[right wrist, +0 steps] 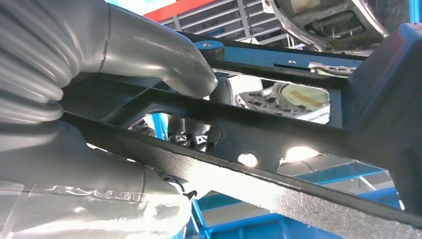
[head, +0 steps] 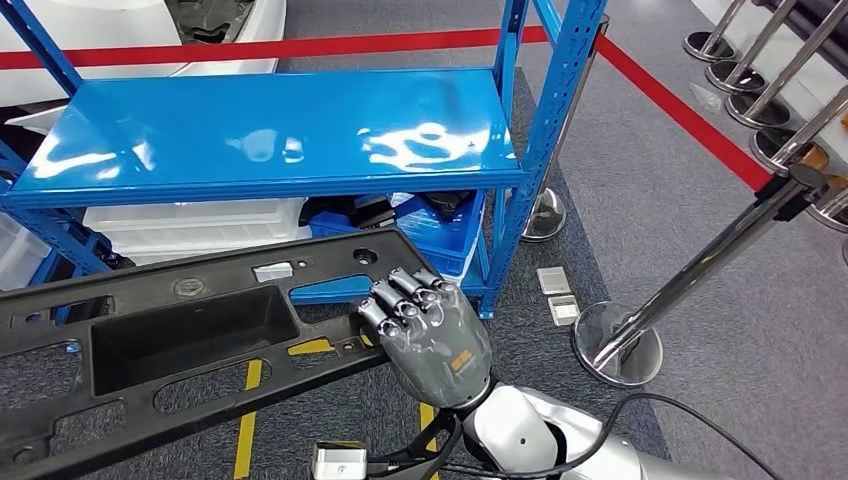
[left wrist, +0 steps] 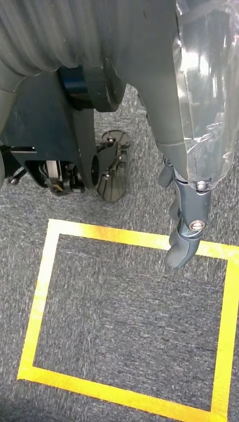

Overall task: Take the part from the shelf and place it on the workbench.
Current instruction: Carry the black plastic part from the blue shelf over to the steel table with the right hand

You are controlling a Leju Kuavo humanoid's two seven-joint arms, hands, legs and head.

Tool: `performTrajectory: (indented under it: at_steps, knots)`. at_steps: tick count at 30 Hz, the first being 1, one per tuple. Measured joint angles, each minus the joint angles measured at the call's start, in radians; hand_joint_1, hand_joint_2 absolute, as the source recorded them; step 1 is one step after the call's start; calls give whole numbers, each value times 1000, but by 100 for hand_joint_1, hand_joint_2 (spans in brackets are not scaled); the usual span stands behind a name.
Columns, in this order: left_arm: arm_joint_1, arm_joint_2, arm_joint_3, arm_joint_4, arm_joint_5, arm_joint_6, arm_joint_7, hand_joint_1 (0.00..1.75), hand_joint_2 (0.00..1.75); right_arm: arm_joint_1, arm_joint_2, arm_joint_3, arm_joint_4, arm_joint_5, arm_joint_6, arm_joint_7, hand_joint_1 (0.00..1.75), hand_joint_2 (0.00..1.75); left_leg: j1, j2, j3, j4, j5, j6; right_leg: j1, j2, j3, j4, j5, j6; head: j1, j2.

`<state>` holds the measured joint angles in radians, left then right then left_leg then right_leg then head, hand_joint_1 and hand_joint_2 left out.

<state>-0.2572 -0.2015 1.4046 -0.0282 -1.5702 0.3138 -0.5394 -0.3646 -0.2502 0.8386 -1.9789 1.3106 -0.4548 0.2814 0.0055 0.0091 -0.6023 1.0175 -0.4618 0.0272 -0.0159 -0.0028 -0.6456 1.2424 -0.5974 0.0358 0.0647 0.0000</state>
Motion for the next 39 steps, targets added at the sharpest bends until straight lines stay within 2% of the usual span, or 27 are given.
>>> performTrajectory:
  at_steps: [2,3,4,7,8,10,12,13,14,15,17,18,19,22,23,24,25,27,28,29,30,32,33,34,37,38,39]
  knots:
    - [-1,0,0,0,0,0,1,0,175,0,1,-4,1,2,-9,-1,175,175,-1,0,-10,10,5,-6,1,0,89,-148,46,-6,3,0]
    - [-2,0,0,0,0,0,1,0,175,0,1,-6,1,0,-14,-1,175,175,-3,-1,-14,14,7,-10,3,1,115,-198,58,-10,4,0]
    - [-2,0,0,0,0,-1,2,0,175,1,2,-8,1,-2,-17,-1,175,175,-4,-1,-18,17,11,-16,5,2,124,-221,61,-14,4,0]
    - [-3,0,0,0,0,-2,2,0,175,4,5,-13,1,-10,-20,2,175,175,-3,-2,-25,22,15,-35,5,3,114,-225,76,-32,1,0]
    - [-3,0,0,0,0,-2,2,0,175,4,6,-14,1,-11,-20,2,175,175,-2,-3,-32,39,0,-41,3,2,108,-227,83,-39,-1,0]
    - [-3,0,0,0,0,-2,3,0,175,5,8,-15,2,-11,-20,2,175,175,2,-4,-68,132,-73,-52,0,-2,93,-230,98,-51,-10,0]
    - [-3,0,0,0,0,-3,4,0,175,6,10,-17,3,-9,-21,2,175,175,4,-4,-108,259,-148,-60,2,-3,75,-228,111,-54,-17,0]
    - [-3,0,0,0,0,-3,5,0,175,7,10,-17,4,-6,-21,2,175,175,5,-4,-112,293,-163,-62,2,-3,66,-227,117,-53,-18,0]
    - [-3,0,0,0,0,-3,6,0,175,8,10,-18,4,-3,-22,3,175,175,5,-4,-95,288,-158,-61,3,-3,59,-226,122,-51,-18,0]
    - [-3,0,0,0,0,-3,7,0,175,10,10,-18,5,-1,-23,4,175,175,5,-4,-58,243,-138,-58,3,-3,53,-225,126,-49,-19,0]
    - [-5,0,-1,0,0,-4,10,0,175,12,10,-19,5,1,-26,6,175,175,4,-6,40,91,-90,-48,4,-2,46,-221,133,-43,-20,0]
    - [-7,0,-1,0,0,-5,12,0,175,13,10,-20,5,-1,-28,7,175,175,2,-7,72,33,-76,-43,6,-2,44,-219,135,-39,-21,0]
    - [-8,0,-1,0,0,-6,13,0,175,13,11,-21,5,-5,-31,8,175,175,0,-8,88,0,-70,-38,6,-2,42,-218,139,-35,-20,0]
    - [-7,-1,-1,0,0,-10,15,0,175,15,14,-30,6,-20,-35,10,175,175,-2,-7,80,-10,-58,-22,5,-2,36,-214,146,-17,-21,0]
    - [-7,-1,-1,0,0,-10,16,0,175,16,15,-33,6,-25,-36,10,175,175,0,-5,76,-13,-50,-15,5,-1,29,-203,135,-11,-21,0]
    - [-8,-2,-1,0,0,-10,16,0,175,16,15,-35,6,-31,-36,10,175,175,2,-3,69,-17,-41,-7,4,0,16,-175,111,-7,-18,0]
    - [-9,-3,-2,0,0,-10,16,0,175,17,15,-36,7,-37,-37,9,175,175,3,-1,61,-19,-34,-2,2,1,-4,-127,73,-4,-13,0]
    - [-10,-3,-2,0,0,-11,17,0,175,18,15,-37,8,-44,-37,4,175,175,0,0,40,-14,-23,4,2,1,-49,0,-5,1,-3,0]
    - [-9,-3,-2,0,0,-11,17,0,175,19,15,-37,9,-46,-37,2,175,175,-1,1,29,-10,-18,4,2,1,-59,45,-25,2,-2,0]
    - [-9,-3,-2,0,0,-11,18,0,175,21,15,-37,10,-47,-37,-1,175,175,-2,1,20,-6,-15,4,2,1,-51,55,-25,2,-1,0]
    - [-9,-3,-2,0,0,-11,18,0,175,22,15,-38,11,-47,-37,-3,175,175,-3,1,11,-1,-12,3,2,1,-23,24,-7,1,0,0]
    - [-9,-3,-2,0,0,-11,18,0,175,21,15,-40,13,-47,-37,-4,175,175,-4,1,-2,10,-7,-1,2,1,66,-113,40,-6,3,0]
    - [-9,-3,-2,0,0,-11,18,0,175,20,16,-41,13,-47,-37,-5,175,175,-6,0,-7,15,-5,-5,4,1,97,-170,56,-10,4,0]
    - [-10,-3,-2,0,0,-11,18,0,175,20,16,-43,14,-47,-36,-5,175,175,-7,0,-12,19,-2,-10,6,1,114,-205,63,-14,4,0]
    - [-9,-3,-2,0,0,-11,18,0,175,20,17,-45,15,-50,-34,-4,175,175,-7,-1,-18,22,8,-27,9,2,107,-215,74,-30,2,0]
    - [-9,-3,-2,0,0,-11,18,0,175,21,17,-45,15,-50,-34,-4,175,175,-6,-2,-21,29,1,-34,7,1,105,-217,80,-36,2,0]
    - [-10,-3,-2,0,0,-10,18,0,175,20,18,-45,15,-51,-33,-4,175,175,-4,-3,-30,52,-20,-40,6,-1,101,-219,87,-44,-1,0]
